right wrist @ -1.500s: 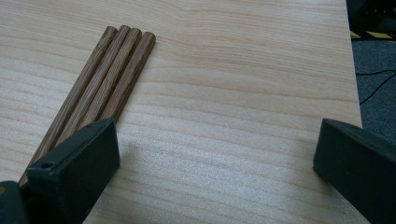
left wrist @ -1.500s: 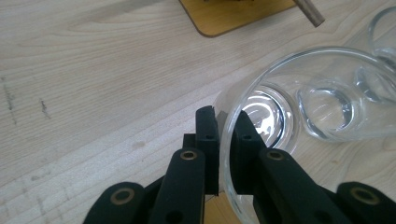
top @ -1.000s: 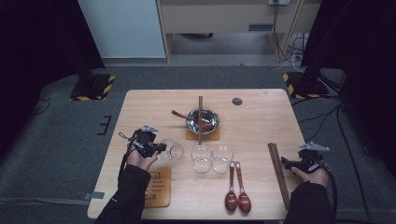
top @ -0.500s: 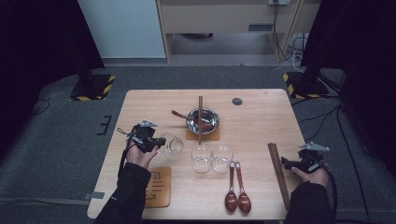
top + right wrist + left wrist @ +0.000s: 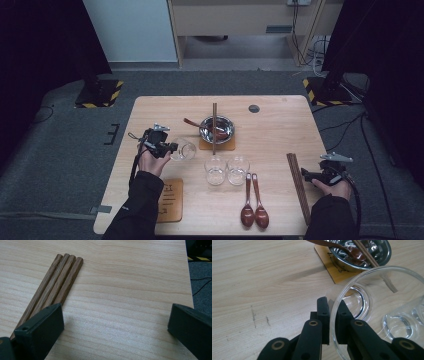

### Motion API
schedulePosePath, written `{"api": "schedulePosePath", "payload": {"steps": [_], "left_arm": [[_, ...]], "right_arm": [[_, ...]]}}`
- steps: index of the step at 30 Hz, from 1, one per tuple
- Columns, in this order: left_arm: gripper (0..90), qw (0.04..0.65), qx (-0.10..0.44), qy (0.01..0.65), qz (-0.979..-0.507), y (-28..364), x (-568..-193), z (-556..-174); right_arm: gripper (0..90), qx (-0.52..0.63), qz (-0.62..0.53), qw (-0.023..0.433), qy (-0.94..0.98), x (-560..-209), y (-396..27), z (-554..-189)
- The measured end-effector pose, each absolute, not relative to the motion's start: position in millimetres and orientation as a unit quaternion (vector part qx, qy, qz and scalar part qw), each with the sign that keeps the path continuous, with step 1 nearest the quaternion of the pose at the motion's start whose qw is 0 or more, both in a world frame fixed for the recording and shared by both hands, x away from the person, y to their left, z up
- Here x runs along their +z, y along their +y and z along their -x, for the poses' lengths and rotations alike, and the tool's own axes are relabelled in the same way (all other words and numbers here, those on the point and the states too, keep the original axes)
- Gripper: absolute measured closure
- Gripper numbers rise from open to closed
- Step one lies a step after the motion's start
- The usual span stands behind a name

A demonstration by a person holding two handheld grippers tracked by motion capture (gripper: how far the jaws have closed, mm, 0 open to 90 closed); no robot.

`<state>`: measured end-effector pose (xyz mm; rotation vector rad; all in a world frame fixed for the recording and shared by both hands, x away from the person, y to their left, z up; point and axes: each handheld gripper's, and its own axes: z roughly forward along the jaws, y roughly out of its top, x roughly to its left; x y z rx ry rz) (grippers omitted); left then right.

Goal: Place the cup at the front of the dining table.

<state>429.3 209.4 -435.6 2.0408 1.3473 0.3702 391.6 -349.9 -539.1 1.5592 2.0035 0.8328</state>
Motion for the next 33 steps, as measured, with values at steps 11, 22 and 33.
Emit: {"api": "schedulePosePath", "payload": {"steps": [11, 22, 33], "left_arm": [[84.3, 0.313, 0.15, 0.526, -0.777, 208.8, -442.7, -443.3], [84.4, 0.294, 0.145, 0.53, -0.782, 200.0, -456.3, -452.8], [84.4, 0.281, 0.146, 0.534, -0.784, 197.2, -463.6, -458.0]], "right_arm": [[0.4, 0.303, -0.567, 0.233, 0.729, -539.1, -349.9, -391.6], [0.4, 0.304, -0.568, 0.233, 0.728, -539.1, -349.8, -391.6], [0.4, 0.304, -0.568, 0.233, 0.728, -539.1, -349.8, -391.6]]}}
